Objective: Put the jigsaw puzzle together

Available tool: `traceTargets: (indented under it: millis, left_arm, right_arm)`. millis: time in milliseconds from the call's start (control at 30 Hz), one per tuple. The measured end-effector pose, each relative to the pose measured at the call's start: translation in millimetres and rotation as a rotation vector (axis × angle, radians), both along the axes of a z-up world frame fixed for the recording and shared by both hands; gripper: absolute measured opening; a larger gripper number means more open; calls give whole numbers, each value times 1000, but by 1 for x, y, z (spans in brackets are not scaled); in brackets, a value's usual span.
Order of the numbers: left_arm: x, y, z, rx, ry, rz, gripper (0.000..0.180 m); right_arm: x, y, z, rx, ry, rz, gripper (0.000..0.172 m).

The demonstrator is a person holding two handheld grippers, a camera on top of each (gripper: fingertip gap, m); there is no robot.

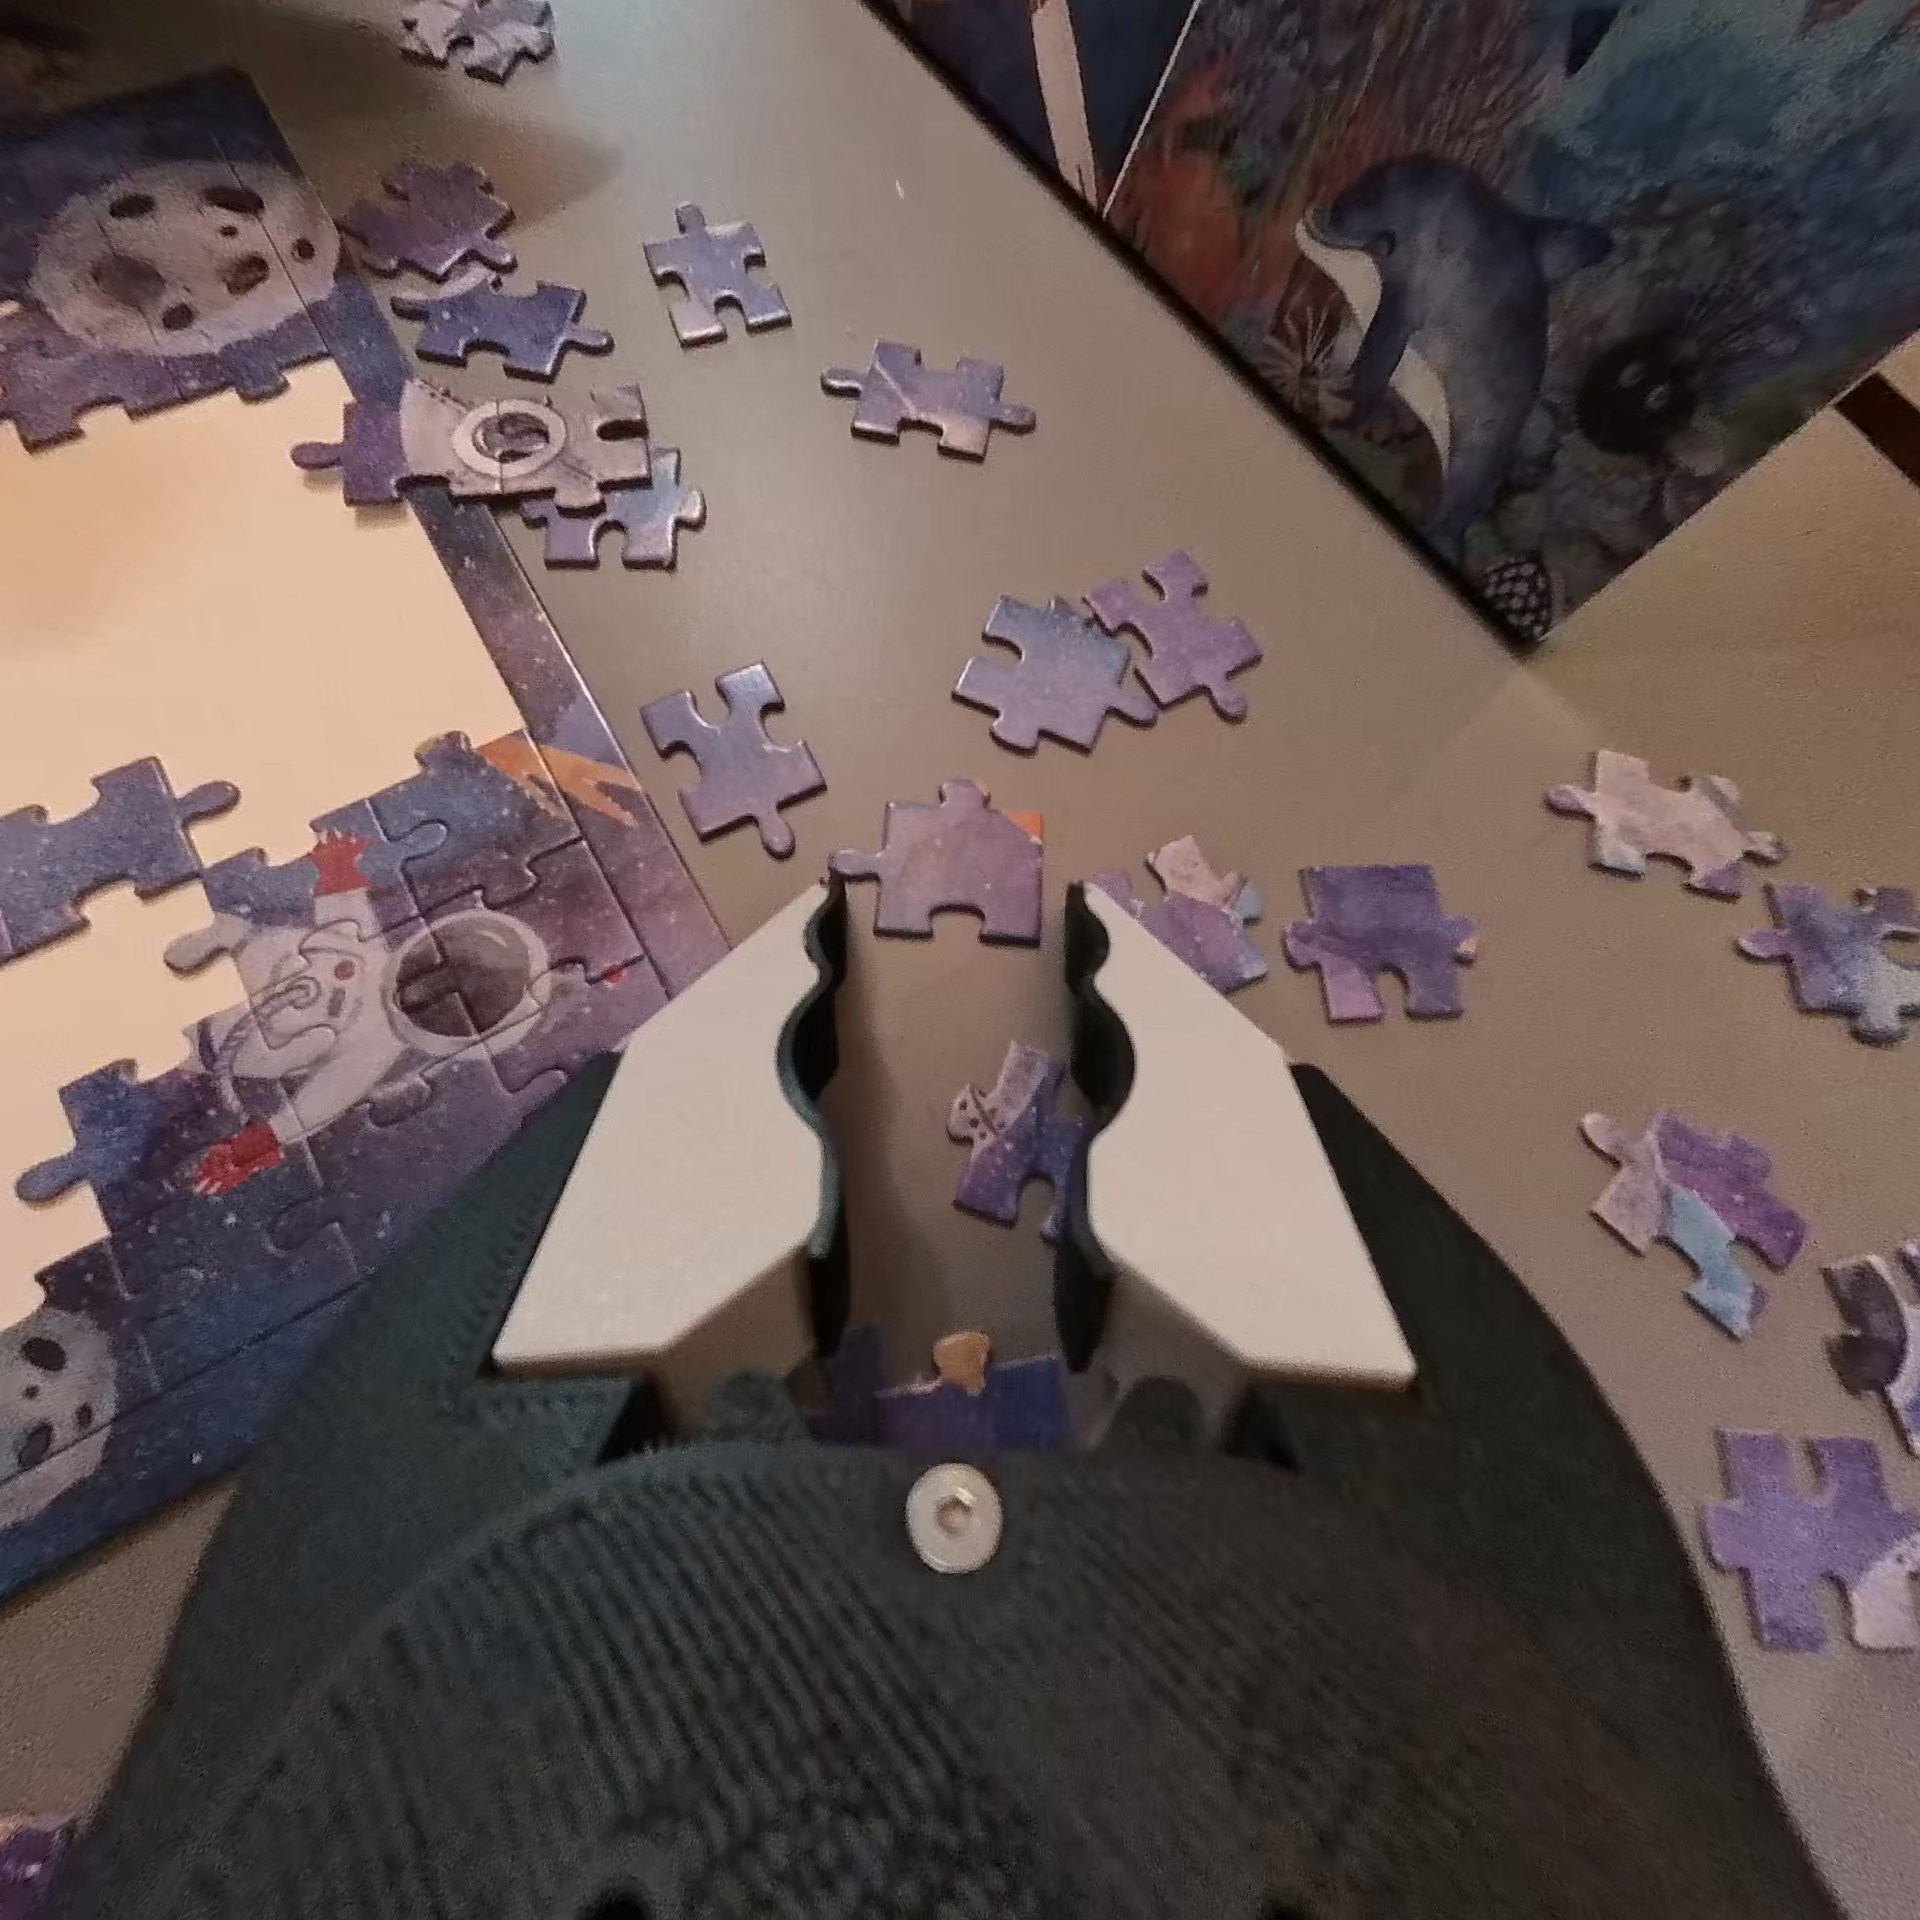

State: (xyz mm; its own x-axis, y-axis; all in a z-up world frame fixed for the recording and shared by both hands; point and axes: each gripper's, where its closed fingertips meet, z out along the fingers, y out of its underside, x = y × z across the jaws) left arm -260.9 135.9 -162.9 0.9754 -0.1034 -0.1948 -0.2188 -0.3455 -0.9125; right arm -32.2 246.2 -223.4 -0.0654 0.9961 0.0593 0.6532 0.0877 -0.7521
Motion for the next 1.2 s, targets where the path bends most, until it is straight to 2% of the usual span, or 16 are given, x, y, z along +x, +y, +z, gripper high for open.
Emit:
traceTargets:
  millis: [100,167,433,633,867,1100,1200]
  left_arm:
    - [2,0,-1,-4,8,-5,0]
    - [2,1,-2,-5,9,-6,0]
    - [5,0,3,9,31,-9,0]
    - [13,0,10,24,69,-23,1]
    - [34,2,18,38,88,-66,2]
    - [89,4,13,-4,83,-227,3]
    - [117,2,7,-36,75,-317,4]
  right_arm:
    - [0,-2,-1,-29,-4,3,39]
    - [0,-4,-1,-53,-8,10,31]
    - [0,-4,1,-22,6,5,30]
    - [-2,-9,20,-44,108,3,30]
    - [-9,-45,40,-71,150,-67,30]
    - [-15,-103,24,-138,69,-153,29]
    - [-17,-116,15,-140,29,-165,30]
